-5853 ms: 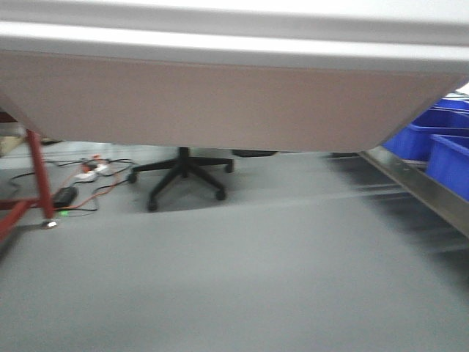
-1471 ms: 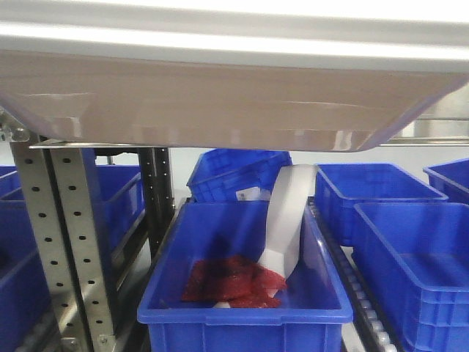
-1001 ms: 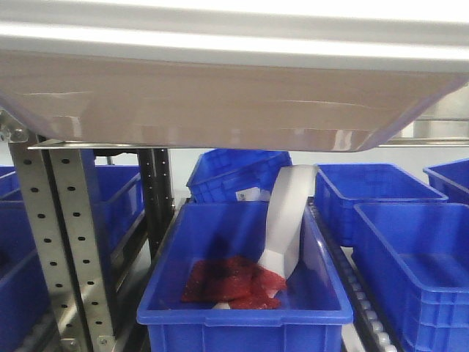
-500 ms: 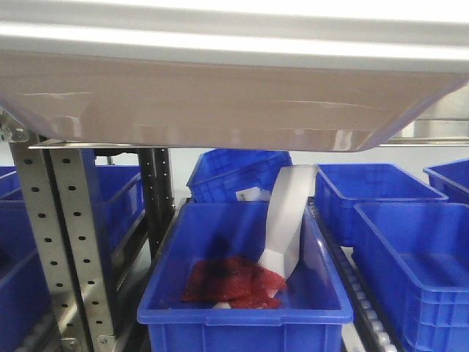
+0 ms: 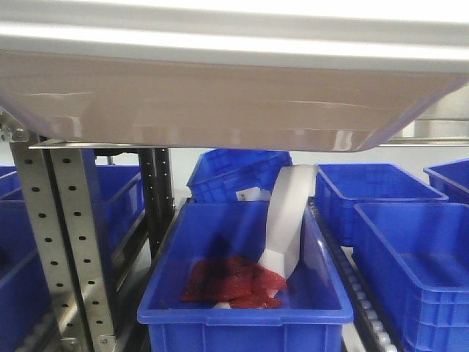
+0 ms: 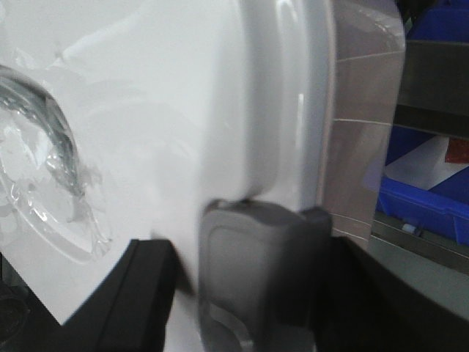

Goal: Grab white bin and place on right shelf
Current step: 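Hold the pink bin above the blue crate with red contents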

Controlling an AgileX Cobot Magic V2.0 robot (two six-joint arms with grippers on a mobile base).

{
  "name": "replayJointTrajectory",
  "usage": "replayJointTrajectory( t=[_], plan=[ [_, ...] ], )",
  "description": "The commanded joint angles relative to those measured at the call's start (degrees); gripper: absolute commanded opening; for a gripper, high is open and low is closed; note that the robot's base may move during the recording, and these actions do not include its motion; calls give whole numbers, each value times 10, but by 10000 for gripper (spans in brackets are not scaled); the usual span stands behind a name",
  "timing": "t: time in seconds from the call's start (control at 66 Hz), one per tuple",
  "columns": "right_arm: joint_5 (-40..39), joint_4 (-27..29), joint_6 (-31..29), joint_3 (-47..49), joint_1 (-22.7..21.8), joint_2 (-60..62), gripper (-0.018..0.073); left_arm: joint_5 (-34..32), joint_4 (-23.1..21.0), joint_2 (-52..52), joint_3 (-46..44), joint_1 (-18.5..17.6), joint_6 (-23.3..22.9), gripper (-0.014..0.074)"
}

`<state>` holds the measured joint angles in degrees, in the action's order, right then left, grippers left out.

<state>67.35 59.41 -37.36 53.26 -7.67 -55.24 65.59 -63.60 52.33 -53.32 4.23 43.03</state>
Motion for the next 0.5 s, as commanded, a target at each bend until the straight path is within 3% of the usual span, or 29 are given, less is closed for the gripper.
replayJointTrajectory(
  t=[0.0, 0.485],
  plan=[
    [52, 101, -2, 18, 6, 11, 294, 53, -97, -10, -17, -9, 11, 187],
    [57, 133, -2, 32, 5, 11, 294, 14, -83, -7, -17, -9, 11, 187]
  ],
)
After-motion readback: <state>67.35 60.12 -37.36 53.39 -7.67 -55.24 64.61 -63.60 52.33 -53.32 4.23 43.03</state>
